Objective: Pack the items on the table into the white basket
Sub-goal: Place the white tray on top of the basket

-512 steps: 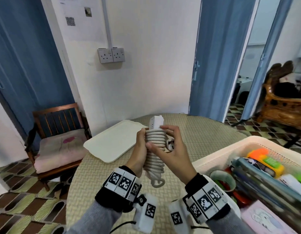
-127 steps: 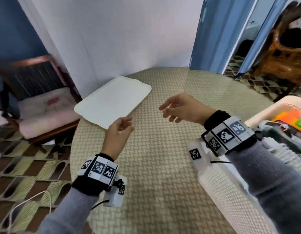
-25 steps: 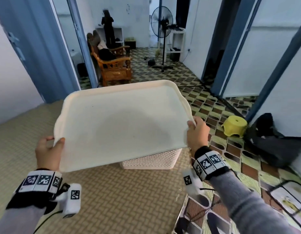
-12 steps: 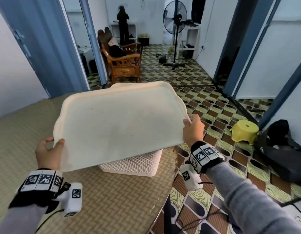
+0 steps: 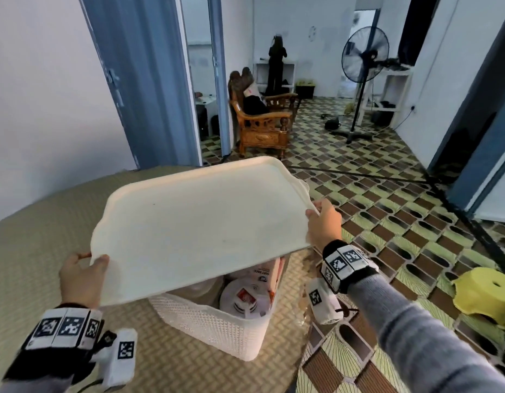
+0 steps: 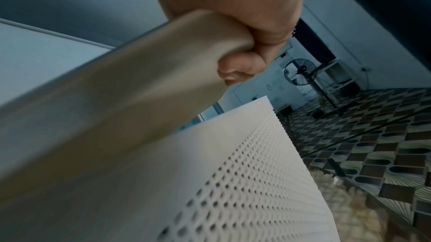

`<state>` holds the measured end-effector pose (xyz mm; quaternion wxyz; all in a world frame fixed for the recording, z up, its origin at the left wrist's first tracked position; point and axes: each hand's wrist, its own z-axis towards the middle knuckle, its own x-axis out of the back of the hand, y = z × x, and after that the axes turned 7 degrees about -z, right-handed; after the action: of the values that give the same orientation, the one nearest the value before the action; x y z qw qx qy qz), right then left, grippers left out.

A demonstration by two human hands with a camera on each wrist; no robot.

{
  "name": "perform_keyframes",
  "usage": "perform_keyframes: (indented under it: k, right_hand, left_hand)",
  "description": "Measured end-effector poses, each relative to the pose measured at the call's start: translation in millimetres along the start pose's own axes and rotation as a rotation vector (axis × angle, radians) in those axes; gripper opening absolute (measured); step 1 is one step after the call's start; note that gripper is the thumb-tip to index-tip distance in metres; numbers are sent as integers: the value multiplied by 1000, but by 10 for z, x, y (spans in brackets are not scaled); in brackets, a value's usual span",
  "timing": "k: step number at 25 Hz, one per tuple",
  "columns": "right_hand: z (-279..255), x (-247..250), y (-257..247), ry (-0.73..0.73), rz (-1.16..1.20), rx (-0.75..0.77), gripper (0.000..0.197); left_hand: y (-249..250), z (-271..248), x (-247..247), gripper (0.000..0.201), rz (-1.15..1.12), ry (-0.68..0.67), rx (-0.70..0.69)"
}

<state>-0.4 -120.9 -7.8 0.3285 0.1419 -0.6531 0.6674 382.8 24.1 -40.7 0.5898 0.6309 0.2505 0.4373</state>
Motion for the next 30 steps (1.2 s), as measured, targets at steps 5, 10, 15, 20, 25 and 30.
perform_keyframes:
  k: [5, 10, 15, 20, 25, 30]
  right_hand:
    - [464, -210, 20, -97, -5, 27, 27]
    - [983, -504, 50, -220, -74, 138, 28]
    - [1463, -607, 11, -342, -113, 287, 29]
    - [1910, -598, 54, -393, -188, 485, 25]
    - [2184, -624, 135, -340, -241, 637, 24]
    - [2340, -703, 59, -445, -153, 680, 22]
  left_hand:
    - [3, -107, -19, 30, -1, 52, 57]
    - [76, -376, -110, 33, -46, 128, 143]
    - [186, -858, -346, 30, -89, 256, 179]
    - [346, -1486, -689, 28, -130, 374, 182]
    - [467, -2021, -969, 26, -93, 477, 155]
    - [442, -2106, -1101, 31, 90, 569, 100]
